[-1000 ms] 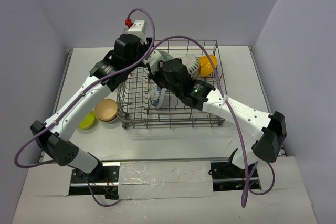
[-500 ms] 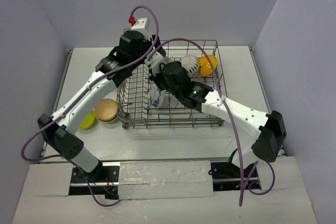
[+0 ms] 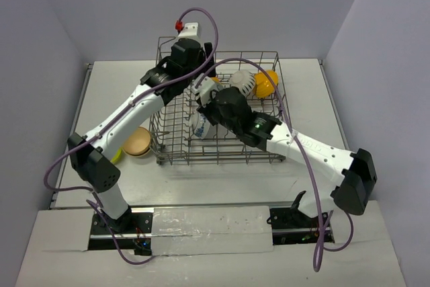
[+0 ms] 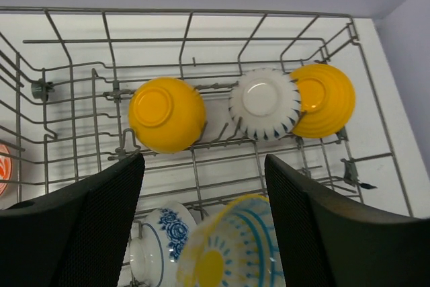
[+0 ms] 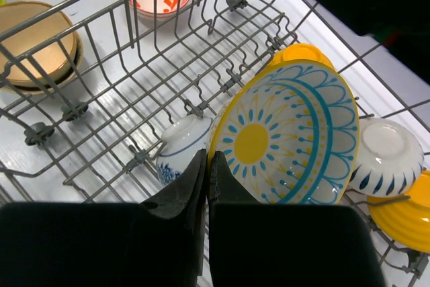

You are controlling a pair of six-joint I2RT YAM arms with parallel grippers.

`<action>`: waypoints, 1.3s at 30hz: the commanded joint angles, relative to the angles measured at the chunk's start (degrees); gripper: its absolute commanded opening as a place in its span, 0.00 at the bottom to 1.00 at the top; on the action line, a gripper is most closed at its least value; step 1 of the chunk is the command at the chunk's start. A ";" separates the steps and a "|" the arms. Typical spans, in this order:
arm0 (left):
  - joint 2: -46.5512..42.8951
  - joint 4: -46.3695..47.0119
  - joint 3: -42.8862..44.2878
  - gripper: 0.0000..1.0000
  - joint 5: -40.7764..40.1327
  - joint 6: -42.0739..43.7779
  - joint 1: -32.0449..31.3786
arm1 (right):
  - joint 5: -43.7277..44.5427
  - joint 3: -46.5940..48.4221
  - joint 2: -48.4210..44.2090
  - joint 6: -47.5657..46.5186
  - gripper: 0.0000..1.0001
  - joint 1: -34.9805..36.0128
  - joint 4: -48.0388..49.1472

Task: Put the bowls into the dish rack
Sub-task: Pass from the left arm to the right, then insert the bowl into the dish rack.

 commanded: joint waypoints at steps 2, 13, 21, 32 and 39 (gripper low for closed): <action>3.82 -2.46 5.93 0.78 -6.42 -0.65 1.10 | 0.58 -1.00 -7.09 0.38 0.00 0.38 3.04; 8.14 -14.58 20.18 0.80 -7.91 2.32 6.02 | 1.29 -11.36 -21.41 6.18 0.00 -1.37 3.48; -4.05 -17.50 5.35 0.77 -15.12 3.30 6.02 | -12.93 -17.61 -26.43 17.76 0.00 -10.16 6.90; -15.76 -13.03 -18.91 0.64 -14.87 6.36 9.27 | -18.85 -20.51 -27.23 23.14 0.00 -12.01 12.18; -17.70 -9.68 -24.20 0.38 -7.76 7.34 12.43 | -20.86 -21.74 -28.72 25.69 0.00 -13.68 14.11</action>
